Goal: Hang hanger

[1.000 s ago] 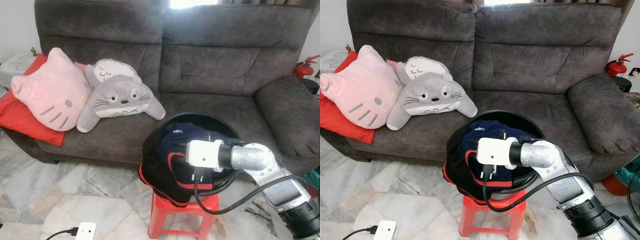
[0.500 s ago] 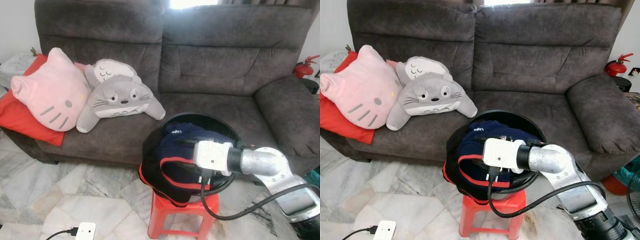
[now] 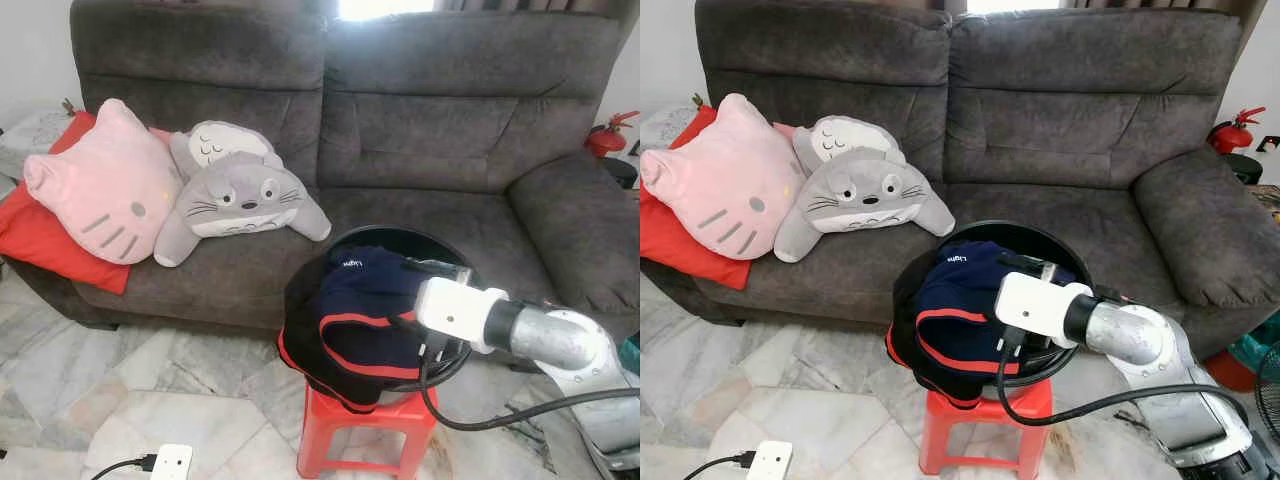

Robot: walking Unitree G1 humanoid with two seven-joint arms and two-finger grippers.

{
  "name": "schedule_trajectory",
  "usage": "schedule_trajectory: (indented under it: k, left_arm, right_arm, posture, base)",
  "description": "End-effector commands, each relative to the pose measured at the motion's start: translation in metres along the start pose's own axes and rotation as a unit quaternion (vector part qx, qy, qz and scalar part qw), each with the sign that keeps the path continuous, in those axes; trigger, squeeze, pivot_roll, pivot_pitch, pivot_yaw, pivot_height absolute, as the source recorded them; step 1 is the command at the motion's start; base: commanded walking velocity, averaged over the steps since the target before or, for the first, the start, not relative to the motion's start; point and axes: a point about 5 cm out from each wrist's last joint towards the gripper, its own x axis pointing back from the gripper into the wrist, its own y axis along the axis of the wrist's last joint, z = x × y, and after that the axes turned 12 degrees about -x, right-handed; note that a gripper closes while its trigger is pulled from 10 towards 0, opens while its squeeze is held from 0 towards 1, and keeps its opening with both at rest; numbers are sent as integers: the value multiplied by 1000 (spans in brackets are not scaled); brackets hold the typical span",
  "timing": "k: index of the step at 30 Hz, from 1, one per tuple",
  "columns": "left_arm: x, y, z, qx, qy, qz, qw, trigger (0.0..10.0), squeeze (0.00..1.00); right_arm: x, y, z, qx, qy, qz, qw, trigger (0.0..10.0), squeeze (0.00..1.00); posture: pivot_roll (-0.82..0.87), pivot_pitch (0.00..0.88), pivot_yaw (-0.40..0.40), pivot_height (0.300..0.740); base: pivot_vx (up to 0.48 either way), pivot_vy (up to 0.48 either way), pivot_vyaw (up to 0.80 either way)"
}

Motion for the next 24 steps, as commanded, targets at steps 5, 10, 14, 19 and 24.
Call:
schedule_trajectory:
  k: [5,10,14,19,24]
  left_arm:
    - [0,-2,0,-12,-7,7,1000,10000,0]
    - [0,-1,0,-13,-8,6,1000,10000,0]
    - [0,-1,0,-13,-9,6,1000,10000,0]
    - [0,-1,0,-13,-9,6,1000,10000,0]
    - [0,-1,0,-13,-9,6,1000,10000,0]
  right_arm:
    - [6,0,13,-24,8,3,1000,10000,0]
    - [4,-14,17,-25,8,49,998,10000,0]
    - [3,-17,17,-32,2,56,998,10000,0]
    - [3,-16,17,-33,1,57,998,10000,0]
    - [3,-16,17,-33,1,59,998,10000,0]
  posture:
    - [-169,0,22,740]
    - [-166,0,19,740]
    - [-166,0,19,740]
    - [-166,0,19,740]
    - [-166,0,19,740]
  base:
    - [0,0,0]
    - [0,0,0]
    - [0,0,0]
    - [0,0,0]
    - [0,0,0]
